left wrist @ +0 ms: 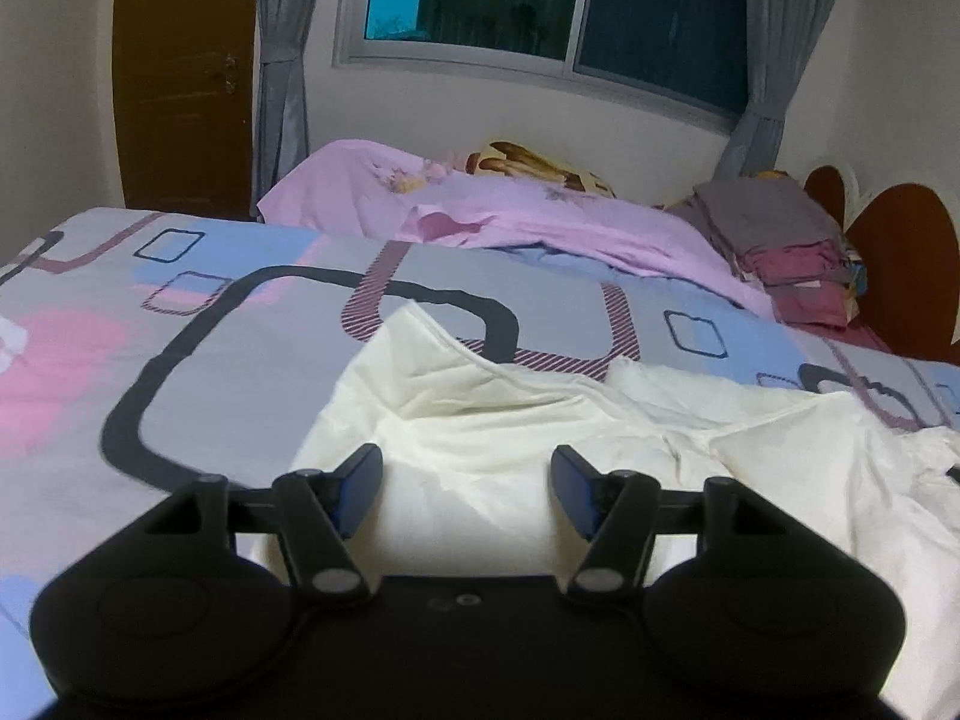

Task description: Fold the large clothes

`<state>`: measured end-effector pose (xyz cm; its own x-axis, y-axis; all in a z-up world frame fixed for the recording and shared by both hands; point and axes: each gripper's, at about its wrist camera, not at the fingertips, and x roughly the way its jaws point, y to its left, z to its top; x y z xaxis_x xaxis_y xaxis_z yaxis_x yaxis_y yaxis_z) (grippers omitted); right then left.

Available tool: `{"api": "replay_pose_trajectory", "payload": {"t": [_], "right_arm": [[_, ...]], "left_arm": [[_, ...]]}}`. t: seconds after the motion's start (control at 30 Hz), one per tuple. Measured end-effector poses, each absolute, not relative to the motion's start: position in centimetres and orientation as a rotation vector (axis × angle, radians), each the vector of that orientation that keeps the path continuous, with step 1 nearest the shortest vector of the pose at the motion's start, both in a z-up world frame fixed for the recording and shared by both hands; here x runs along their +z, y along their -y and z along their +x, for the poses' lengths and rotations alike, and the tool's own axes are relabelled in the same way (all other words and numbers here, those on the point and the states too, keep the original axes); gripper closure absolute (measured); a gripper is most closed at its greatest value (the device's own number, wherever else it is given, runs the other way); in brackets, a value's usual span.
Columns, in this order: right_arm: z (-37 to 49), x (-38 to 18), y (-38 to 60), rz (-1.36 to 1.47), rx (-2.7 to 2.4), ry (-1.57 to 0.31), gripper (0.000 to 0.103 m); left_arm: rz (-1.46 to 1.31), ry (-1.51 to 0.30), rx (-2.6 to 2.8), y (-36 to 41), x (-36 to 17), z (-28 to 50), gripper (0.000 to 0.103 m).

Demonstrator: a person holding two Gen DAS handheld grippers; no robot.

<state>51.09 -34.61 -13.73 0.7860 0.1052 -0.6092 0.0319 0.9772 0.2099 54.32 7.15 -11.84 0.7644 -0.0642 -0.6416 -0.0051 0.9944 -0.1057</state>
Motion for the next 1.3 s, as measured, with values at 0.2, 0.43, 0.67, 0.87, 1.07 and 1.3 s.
{"api": "replay_pose_trajectory", "payload": {"t": [0.2,0.43,0.67,0.87,1.07,1.3], "right_arm": [[53.3,-15.6,34.5,0.110,-0.085,-0.698,0.054],[55.1,-19.7,35.8,0.141,-0.177,-0.765,0.051],[54.0,-17.3,35.9,0.122,-0.188,-0.732,0.040],[49.1,-10.9,31.6,0.075,-0.041,-0.543,0.040],[48.3,-11.4,25.5,0.047,0.055,-0.526,0.040],[50.5,-14.9,23.4,-0.033,-0.017,-0.560,0.040]], "left_arm": [[-0.093,-0.717,0.043,-7.8,-15.4,55.4,0.042],[-0.092,-0.689,0.089,-8.5,-17.7,55.3,0.041],[-0.070,-0.687,0.095,-8.5,-17.1,55.0,0.045],[-0.102,-0.601,0.016,-7.8,-13.5,51.9,0.043],[-0.055,-0.581,-0.117,-3.0,-11.7,50.2,0.034],[0.009,-0.648,-0.059,-0.6,-15.2,52.2,0.033]]}}
